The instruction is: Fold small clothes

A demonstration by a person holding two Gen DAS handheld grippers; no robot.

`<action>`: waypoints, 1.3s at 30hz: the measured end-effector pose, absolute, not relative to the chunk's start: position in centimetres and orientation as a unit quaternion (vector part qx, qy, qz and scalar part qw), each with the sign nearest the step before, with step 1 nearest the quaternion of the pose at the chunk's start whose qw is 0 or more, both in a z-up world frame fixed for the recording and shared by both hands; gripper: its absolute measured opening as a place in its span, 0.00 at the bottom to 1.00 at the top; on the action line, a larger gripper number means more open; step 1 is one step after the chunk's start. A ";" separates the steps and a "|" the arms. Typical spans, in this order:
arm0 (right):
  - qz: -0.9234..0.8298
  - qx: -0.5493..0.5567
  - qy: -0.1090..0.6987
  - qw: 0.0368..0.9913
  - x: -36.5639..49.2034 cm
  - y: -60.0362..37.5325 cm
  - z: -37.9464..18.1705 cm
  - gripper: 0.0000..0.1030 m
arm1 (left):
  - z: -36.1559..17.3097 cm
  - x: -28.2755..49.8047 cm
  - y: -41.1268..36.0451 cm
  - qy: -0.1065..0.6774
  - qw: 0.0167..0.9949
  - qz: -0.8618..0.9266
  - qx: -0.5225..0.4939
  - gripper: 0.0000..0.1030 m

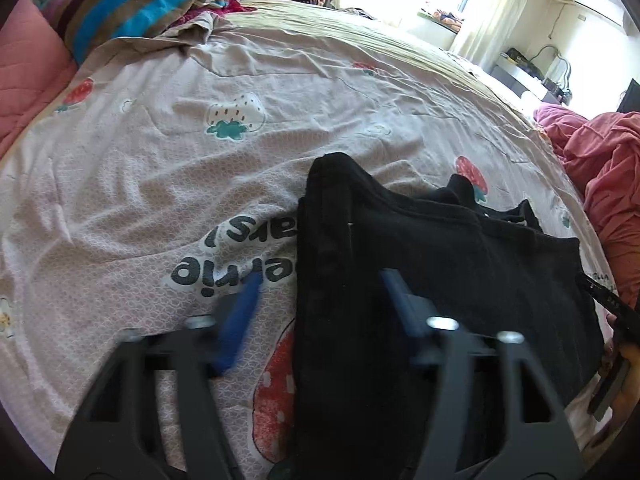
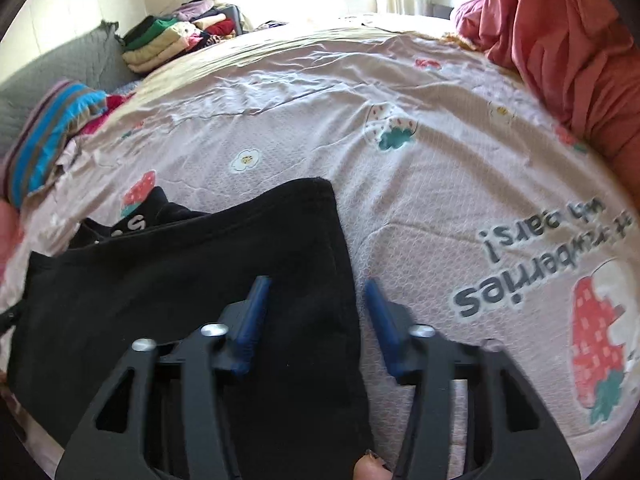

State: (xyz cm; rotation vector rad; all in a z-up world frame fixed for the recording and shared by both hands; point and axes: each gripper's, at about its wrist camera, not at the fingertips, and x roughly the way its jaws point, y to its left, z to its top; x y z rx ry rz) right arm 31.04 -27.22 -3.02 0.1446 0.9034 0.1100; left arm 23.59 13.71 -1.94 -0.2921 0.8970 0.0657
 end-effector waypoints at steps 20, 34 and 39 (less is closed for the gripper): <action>0.022 0.069 0.399 0.914 29.2 -27.8 -2.8 0.11 | -2.0 23.1 12.6 0.425 0.901 0.055 -0.076 0.07; 0.061 0.033 0.368 0.927 22.7 -26.1 0.6 0.52 | 0.6 20.3 11.9 0.411 0.906 0.054 -0.078 0.27; 0.097 0.008 0.374 0.922 20.4 -24.1 1.0 0.54 | 1.4 18.8 11.1 0.423 0.902 0.033 -0.080 0.36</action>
